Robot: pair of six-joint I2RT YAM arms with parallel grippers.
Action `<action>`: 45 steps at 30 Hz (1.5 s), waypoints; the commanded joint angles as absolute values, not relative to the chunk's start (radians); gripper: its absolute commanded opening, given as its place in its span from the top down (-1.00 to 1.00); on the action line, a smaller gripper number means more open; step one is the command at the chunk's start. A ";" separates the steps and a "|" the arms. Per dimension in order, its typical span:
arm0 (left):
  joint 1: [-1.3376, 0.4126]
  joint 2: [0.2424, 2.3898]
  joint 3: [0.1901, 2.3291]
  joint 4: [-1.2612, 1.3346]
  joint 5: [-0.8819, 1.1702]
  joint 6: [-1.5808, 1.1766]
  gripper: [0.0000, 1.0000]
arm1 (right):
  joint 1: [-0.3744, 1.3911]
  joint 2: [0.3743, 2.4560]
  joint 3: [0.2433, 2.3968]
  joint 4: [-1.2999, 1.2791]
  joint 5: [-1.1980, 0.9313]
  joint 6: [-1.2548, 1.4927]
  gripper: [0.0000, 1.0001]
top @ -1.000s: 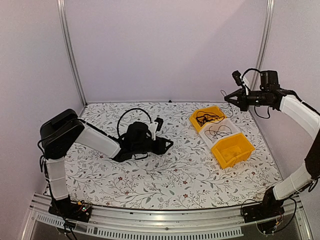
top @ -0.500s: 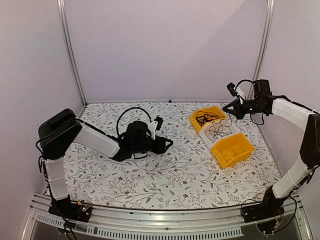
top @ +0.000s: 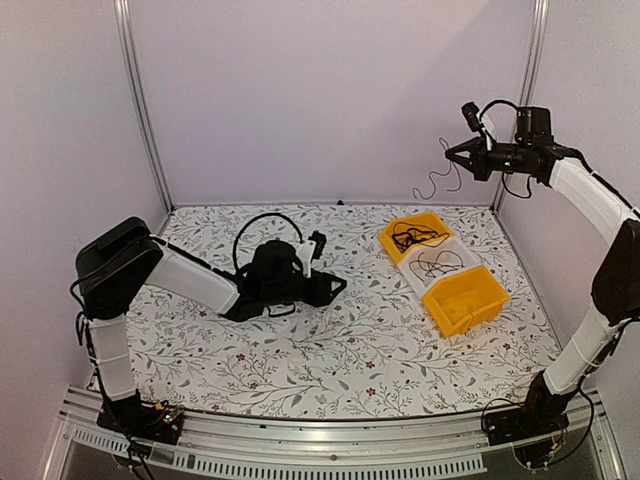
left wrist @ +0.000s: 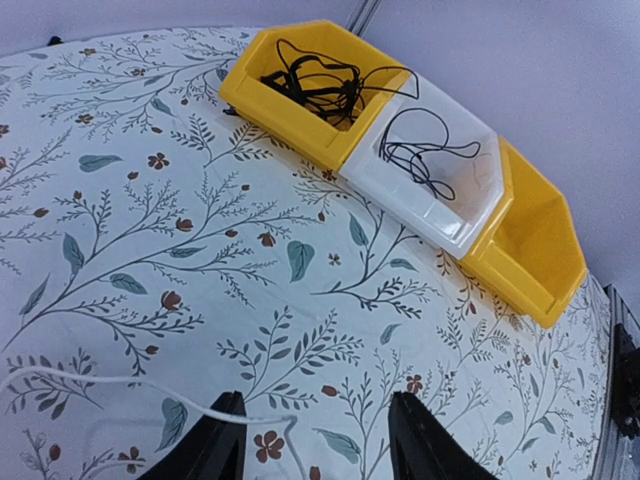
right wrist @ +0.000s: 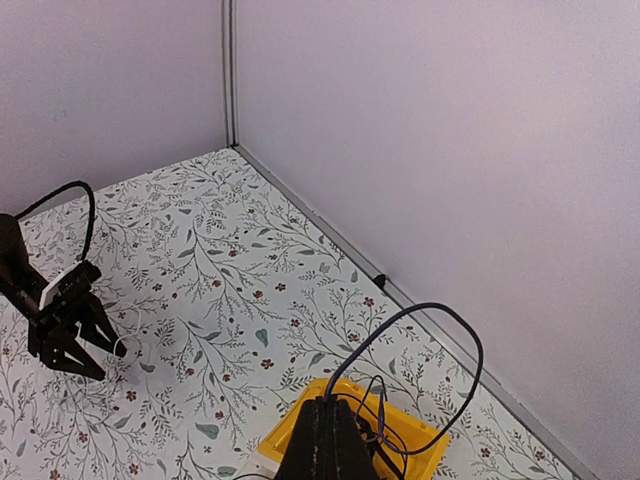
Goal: Untangle the cables
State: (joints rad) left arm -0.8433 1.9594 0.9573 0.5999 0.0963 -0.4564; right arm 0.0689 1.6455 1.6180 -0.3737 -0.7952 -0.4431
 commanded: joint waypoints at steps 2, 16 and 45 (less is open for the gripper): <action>-0.842 1.911 0.942 0.584 0.083 -0.429 0.03 | 0.064 1.537 1.477 -0.394 -0.801 -0.461 1.00; -0.842 1.950 0.980 0.571 0.099 -0.434 0.03 | 0.063 1.322 1.141 -0.385 -0.737 -0.526 1.00; -0.842 1.971 0.961 0.587 0.111 -0.465 0.03 | 0.088 1.743 1.129 -0.412 -0.527 -0.611 1.00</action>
State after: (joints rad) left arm -0.8433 1.9480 0.9604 0.5632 0.0978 -0.4534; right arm 0.0719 1.7187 1.1168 -0.3916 -0.5392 -0.5968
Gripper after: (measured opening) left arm 0.486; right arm 0.010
